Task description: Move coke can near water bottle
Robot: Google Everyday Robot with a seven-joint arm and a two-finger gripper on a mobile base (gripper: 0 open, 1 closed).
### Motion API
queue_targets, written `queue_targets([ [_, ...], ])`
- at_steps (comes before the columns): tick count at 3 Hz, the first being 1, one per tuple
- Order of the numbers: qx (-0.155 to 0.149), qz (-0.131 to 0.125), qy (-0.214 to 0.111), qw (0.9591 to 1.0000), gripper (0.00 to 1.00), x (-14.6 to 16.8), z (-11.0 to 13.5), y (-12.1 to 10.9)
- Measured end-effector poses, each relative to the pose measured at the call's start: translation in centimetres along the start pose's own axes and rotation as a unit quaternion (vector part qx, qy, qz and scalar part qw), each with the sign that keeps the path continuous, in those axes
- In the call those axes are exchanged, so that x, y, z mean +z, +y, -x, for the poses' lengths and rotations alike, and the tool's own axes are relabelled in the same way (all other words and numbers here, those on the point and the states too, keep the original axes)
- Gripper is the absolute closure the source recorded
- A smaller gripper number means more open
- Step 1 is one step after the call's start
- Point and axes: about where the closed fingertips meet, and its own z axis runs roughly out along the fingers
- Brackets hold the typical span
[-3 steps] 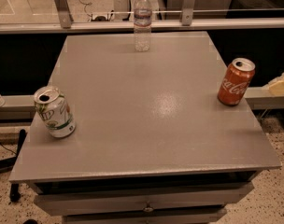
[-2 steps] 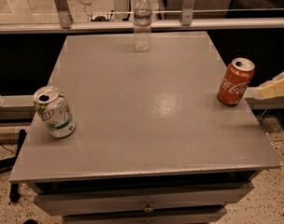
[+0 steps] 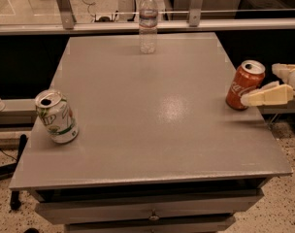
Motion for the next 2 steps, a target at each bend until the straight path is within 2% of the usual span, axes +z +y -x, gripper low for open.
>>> queue_targets([
  [1,0.011,0.039,-0.026,0.9988,0.18,2.5,-0.2,1.4],
  [2,0.004,0.057,-0.042,0.9975,0.41,3.9,0.2,2.2],
])
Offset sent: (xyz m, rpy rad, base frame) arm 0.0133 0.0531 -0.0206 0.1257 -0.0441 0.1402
